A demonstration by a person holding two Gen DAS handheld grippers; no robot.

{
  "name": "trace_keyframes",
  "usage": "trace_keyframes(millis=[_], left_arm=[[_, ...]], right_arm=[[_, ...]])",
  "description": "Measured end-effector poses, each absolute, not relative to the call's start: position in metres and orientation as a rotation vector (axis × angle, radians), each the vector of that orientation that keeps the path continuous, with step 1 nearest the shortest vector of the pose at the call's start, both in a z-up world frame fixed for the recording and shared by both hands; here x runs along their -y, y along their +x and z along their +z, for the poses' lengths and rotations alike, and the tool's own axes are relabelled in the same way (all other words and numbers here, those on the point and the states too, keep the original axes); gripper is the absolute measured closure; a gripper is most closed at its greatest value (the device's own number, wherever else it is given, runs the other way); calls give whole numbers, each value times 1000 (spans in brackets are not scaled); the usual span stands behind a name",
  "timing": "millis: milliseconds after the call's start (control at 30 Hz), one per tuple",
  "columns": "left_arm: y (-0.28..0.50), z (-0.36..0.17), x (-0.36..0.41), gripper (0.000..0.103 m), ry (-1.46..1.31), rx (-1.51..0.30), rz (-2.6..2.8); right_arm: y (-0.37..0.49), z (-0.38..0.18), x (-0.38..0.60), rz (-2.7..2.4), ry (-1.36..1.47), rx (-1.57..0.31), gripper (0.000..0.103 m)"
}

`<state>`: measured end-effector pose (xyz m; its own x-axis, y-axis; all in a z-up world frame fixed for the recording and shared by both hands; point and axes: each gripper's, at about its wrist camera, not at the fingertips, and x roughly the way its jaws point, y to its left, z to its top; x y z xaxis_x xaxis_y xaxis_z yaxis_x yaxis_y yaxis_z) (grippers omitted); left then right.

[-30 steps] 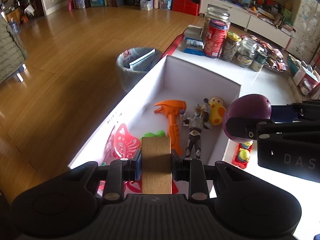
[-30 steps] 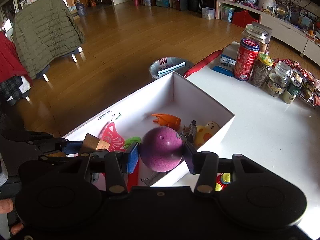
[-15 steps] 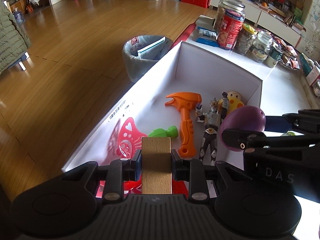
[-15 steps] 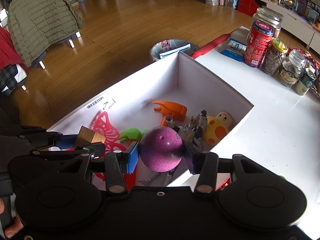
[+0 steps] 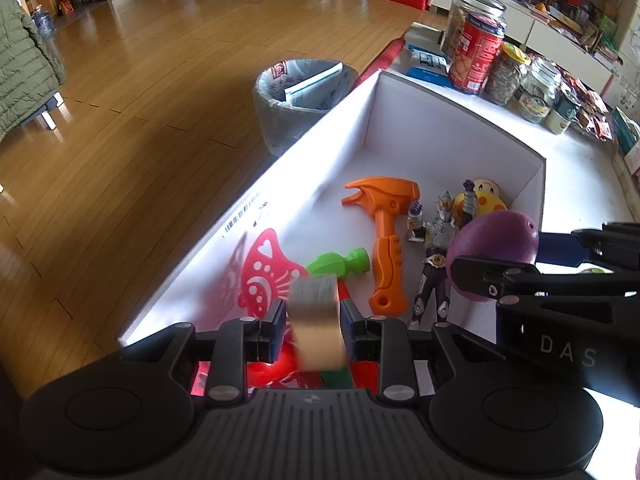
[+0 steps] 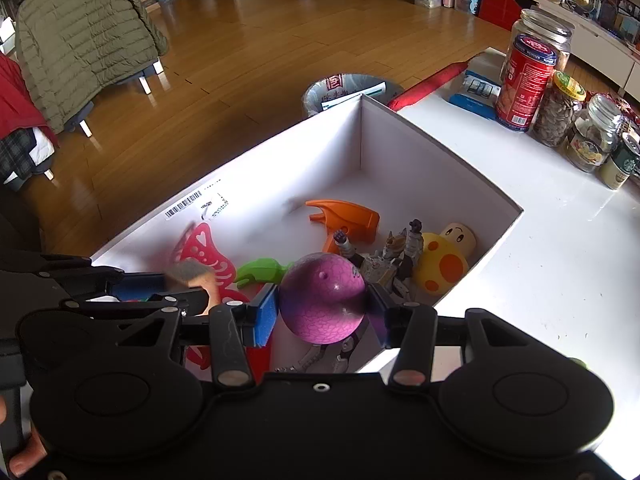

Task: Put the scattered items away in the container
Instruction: 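Lower the block and egg into the box and open both tools, then withdraw both tools from the box toward the green egg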

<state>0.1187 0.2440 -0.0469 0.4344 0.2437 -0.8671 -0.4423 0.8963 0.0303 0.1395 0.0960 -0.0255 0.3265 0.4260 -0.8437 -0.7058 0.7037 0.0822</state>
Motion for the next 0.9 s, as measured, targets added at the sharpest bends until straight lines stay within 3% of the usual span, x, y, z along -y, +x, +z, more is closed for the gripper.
trace_keyframes(millis=[100,167,700,900], left_arm=[[118,-44,-245,59,-208,-1025,443],[117,-43,-246,45,-198,-1011,463],[107,-16,-226,31,-174,-951,442],[103,5,-179,23,-118,-905,371]], right_arm=[[140,-26,-96,760,-323,-987,54],[140,-26,-95,763,-315,-987,53],[132,-1,-39,744,-231,-900,50],[120,4,28,686,-217,-888,39]])
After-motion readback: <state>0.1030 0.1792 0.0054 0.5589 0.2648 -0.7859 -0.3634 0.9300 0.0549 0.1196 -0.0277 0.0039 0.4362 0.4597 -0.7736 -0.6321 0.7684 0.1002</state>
